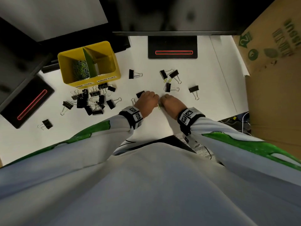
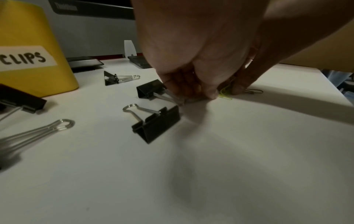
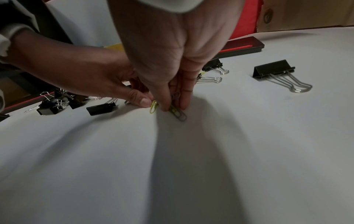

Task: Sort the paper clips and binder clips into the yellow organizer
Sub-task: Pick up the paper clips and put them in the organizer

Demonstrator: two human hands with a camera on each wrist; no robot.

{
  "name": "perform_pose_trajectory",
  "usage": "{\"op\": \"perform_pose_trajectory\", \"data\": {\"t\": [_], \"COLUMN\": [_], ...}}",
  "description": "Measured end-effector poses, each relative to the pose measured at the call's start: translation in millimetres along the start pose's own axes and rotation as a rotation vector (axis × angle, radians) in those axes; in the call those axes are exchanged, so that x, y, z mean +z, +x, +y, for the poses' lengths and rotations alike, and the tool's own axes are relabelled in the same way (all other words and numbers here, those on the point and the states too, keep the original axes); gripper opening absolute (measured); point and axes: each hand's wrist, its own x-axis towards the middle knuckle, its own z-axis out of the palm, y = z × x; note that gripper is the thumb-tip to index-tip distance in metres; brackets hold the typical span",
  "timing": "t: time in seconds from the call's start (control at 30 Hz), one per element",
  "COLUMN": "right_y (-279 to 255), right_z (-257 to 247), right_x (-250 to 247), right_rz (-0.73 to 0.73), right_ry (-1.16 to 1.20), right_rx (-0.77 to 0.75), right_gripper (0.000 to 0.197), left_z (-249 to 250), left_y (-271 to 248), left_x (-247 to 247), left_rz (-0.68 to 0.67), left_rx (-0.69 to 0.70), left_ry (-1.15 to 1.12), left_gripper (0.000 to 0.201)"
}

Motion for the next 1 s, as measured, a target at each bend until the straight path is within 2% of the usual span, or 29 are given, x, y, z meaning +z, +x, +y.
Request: {"op": "perform_pose_trajectory", "data": {"t": [0.13,0.27,0.33,0.5,0.6,0.7,0.77,0.87,1.0], "right_y": [3.0,7.3,8.5,12.6,24.5,51.4,75.6,114.1,154.2], "right_z": [-4.1,-3.9,-1.7,-5.6,-25.2,-68.7,-107.5,-171.5,-236.4], "right_x": [-3.7,-13.6,-18.0,-37.6,-60.8,-90.9,-110.5,-131.8,-137.3], "right_rz": [-0.054,-0.124,-0.133,-0.049,0.019,0.078,0.119,0.149,0.224], "right_ry": [0.055,0.108,0.144,0.237,0.331,0.451,0.511,0.582,0.538], "right_rx": [0.053,0.088,0.108,0.133,0.107,0.025,-0.057,-0.146,-0.159], "right_gripper": [0.017,0.010,0.008,0.007,0.008,0.007,0.008,0.009,0.011], "left_z": [-0.7,-4.1,-5.5,-24.4,-47.2,-77.9,-101.8,-140.5,-184.7], "left_y": [-1.9,-10.9,-13.6,-35.8,-59.4,-87.7,-103.2,-120.8,-136.1], "left_x": [2.4,2.1,-4.3,-32.7,-53.9,-77.0,-91.1,-112.2,-127.3], "left_rz": [0.006,0.058,0.101,0.198,0.323,0.495,0.583,0.653,0.585], "left_rx": [-0.029,-0.080,-0.125,-0.406,-0.547,-0.664,-0.747,-0.895,-1.048], "left_ry": [0.035,-0.050,-0.226,-0.741,-0.934,-1.054,-0.997,-0.795,-0.662], "left_gripper": [0.033,0.029,0.017,0.008,0.008,0.010,0.008,0.010,0.019]}}
